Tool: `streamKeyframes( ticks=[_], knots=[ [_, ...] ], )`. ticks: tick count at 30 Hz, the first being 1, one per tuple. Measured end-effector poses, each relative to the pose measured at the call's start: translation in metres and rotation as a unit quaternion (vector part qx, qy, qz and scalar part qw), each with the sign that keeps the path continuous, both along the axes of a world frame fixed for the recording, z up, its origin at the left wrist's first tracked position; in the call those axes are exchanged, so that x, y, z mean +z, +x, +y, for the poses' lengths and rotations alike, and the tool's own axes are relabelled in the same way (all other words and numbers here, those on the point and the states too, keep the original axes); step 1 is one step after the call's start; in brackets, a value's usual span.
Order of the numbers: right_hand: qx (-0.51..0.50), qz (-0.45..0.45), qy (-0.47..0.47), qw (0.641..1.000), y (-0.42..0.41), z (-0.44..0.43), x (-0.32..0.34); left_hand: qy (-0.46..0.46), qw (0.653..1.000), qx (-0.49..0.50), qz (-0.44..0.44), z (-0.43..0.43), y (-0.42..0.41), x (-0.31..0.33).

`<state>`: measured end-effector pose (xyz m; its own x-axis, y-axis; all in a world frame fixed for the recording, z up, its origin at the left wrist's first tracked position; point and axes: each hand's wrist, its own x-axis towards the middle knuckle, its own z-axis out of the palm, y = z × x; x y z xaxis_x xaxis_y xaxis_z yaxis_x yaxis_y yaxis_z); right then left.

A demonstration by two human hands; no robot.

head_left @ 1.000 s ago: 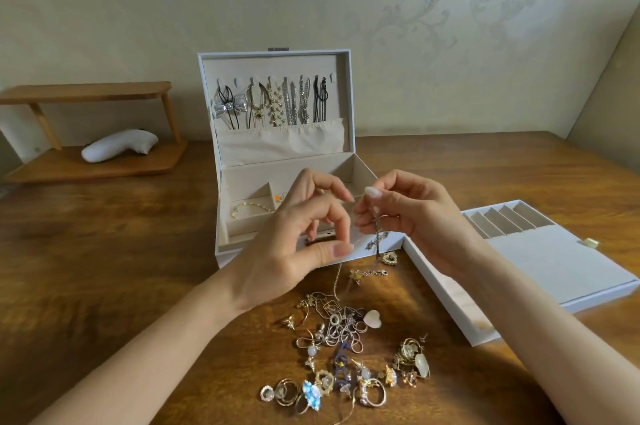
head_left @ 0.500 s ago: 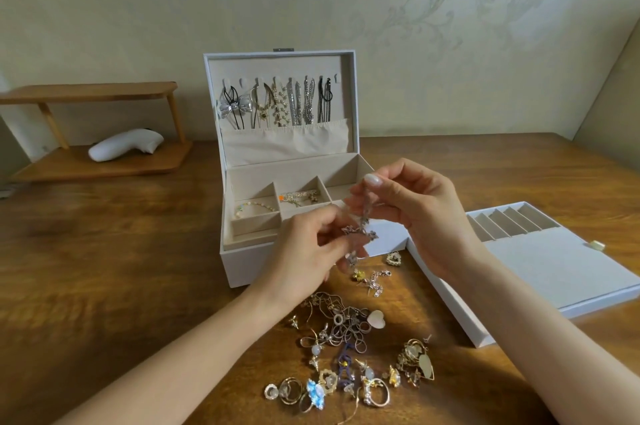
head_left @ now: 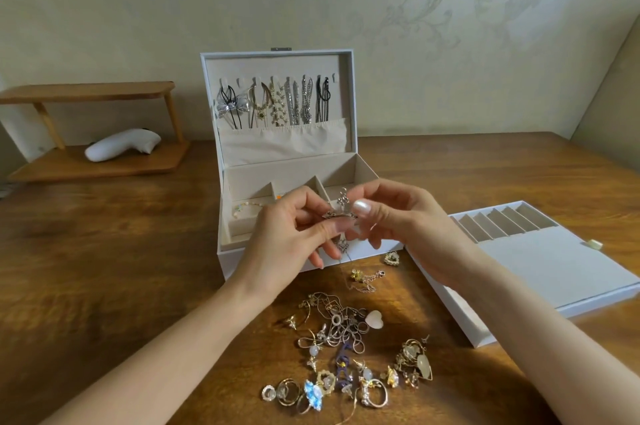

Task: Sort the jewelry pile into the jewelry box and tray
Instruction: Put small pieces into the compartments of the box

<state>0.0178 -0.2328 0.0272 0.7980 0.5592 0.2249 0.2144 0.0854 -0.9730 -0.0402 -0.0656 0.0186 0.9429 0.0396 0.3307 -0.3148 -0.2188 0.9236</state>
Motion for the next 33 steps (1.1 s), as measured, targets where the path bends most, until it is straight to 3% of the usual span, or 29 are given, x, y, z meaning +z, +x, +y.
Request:
streamKeyframes(
  ticks=[8,18,24,26,29,31,33],
  knots=[
    [-0.013,-0.006,0.024,1.000,-0.003,0.003,-0.002,0.048,0.998,0.003,-0.027,-0.001,-0.001,0.001],
    [-0.036,-0.005,0.035,0.999,0.003,-0.003,0.000,0.021,0.997,0.042,-0.063,0.005,0.002,0.001],
    [0.030,0.052,0.100,0.993,0.003,-0.005,0.003,0.096,0.985,0.092,-0.110,0.005,0.001,-0.001],
    [0.032,0.051,0.083,0.995,0.003,-0.006,0.003,0.067,0.990,0.077,-0.102,0.002,0.000,0.000],
    [-0.040,0.021,0.060,0.997,0.003,-0.005,0.002,-0.044,0.998,0.020,-0.045,-0.001,-0.002,0.003],
    [-0.132,-0.068,0.019,0.989,0.004,-0.004,-0.002,-0.095,0.995,-0.002,-0.017,0.000,-0.002,0.005],
    [-0.155,-0.134,-0.004,0.979,0.003,-0.003,-0.002,-0.115,0.993,-0.005,-0.008,0.000,-0.001,0.005]
  ],
)
